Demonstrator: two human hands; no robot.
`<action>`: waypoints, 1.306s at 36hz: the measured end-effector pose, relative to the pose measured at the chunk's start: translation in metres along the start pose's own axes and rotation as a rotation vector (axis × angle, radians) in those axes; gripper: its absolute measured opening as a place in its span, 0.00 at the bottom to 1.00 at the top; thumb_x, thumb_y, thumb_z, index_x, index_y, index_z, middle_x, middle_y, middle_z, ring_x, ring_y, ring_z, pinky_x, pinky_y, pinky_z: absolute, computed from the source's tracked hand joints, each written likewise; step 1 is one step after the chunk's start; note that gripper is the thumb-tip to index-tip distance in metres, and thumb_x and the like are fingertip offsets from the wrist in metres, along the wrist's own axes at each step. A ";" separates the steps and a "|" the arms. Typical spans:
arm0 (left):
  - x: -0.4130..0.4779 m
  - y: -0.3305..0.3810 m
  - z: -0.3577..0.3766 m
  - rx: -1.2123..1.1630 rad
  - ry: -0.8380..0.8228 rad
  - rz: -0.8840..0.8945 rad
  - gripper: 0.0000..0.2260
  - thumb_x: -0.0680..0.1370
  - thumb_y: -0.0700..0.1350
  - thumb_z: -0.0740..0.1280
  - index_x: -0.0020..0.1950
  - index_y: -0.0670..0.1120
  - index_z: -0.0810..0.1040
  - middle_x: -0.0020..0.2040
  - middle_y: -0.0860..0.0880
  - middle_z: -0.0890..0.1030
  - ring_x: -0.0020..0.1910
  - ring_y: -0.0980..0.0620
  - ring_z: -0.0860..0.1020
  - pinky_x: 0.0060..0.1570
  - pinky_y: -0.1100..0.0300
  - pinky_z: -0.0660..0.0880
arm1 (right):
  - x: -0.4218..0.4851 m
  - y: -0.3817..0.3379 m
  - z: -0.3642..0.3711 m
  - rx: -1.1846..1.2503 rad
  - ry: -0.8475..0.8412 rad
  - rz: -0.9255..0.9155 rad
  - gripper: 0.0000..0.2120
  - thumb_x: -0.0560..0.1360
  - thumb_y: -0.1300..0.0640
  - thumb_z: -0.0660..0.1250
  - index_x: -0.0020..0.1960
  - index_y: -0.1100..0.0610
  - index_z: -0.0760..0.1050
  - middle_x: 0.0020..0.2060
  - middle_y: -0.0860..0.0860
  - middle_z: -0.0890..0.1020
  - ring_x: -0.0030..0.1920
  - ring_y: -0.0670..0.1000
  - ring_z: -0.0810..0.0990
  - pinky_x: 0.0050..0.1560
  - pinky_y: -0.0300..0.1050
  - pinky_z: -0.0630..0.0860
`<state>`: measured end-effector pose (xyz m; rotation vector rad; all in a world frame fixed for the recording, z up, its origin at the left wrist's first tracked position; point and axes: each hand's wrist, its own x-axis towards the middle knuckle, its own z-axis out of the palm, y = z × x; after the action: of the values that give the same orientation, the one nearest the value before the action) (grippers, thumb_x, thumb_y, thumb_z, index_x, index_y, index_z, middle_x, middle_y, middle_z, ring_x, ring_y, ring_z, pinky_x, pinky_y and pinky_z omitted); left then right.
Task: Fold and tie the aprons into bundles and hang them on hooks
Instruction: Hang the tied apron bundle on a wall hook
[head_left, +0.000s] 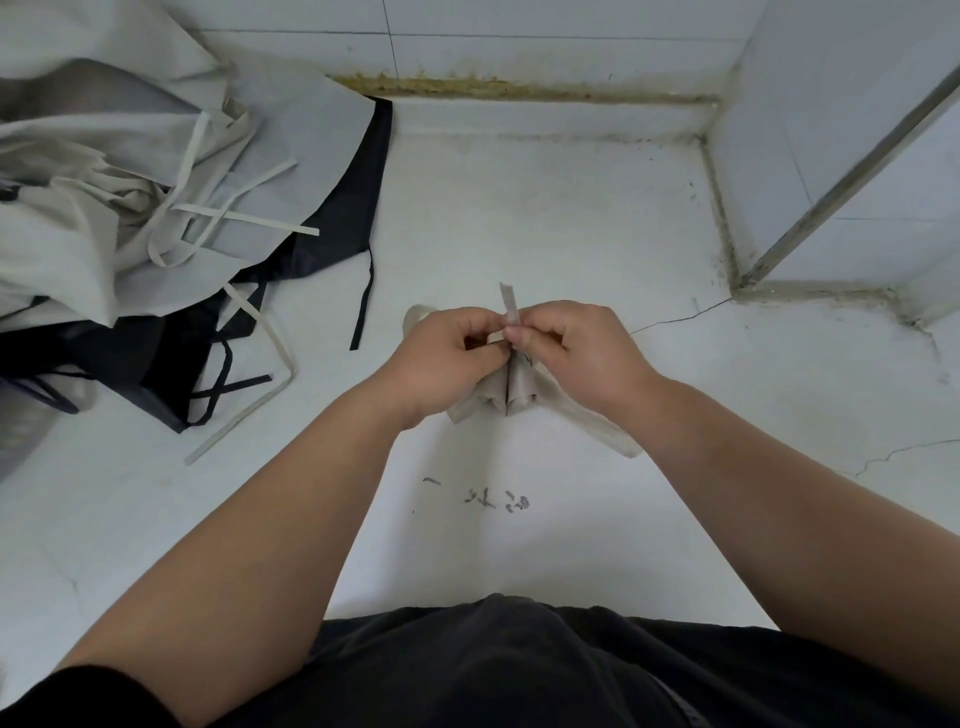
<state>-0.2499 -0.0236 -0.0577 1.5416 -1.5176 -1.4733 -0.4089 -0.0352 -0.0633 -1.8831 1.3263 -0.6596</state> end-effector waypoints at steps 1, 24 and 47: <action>0.000 0.000 0.000 0.002 0.009 0.010 0.08 0.79 0.38 0.64 0.53 0.47 0.80 0.46 0.51 0.83 0.44 0.58 0.79 0.47 0.68 0.75 | 0.000 0.000 0.000 0.011 0.000 0.011 0.09 0.78 0.57 0.65 0.51 0.58 0.83 0.35 0.36 0.76 0.39 0.31 0.75 0.40 0.27 0.66; -0.001 -0.004 0.015 -0.022 0.203 0.096 0.08 0.73 0.41 0.73 0.44 0.50 0.75 0.40 0.49 0.82 0.38 0.56 0.78 0.43 0.63 0.76 | -0.005 0.002 0.000 0.195 0.037 0.123 0.09 0.76 0.56 0.69 0.37 0.50 0.75 0.32 0.43 0.77 0.31 0.37 0.73 0.36 0.29 0.68; -0.005 -0.007 0.024 0.077 0.219 0.216 0.07 0.77 0.39 0.67 0.47 0.49 0.69 0.41 0.58 0.75 0.37 0.66 0.74 0.37 0.73 0.70 | 0.000 -0.002 -0.007 0.287 0.127 0.345 0.08 0.73 0.55 0.72 0.37 0.54 0.75 0.33 0.48 0.79 0.33 0.44 0.75 0.41 0.39 0.73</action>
<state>-0.2678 -0.0101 -0.0694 1.4757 -1.5692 -1.1000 -0.4134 -0.0373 -0.0575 -1.3627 1.5029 -0.7513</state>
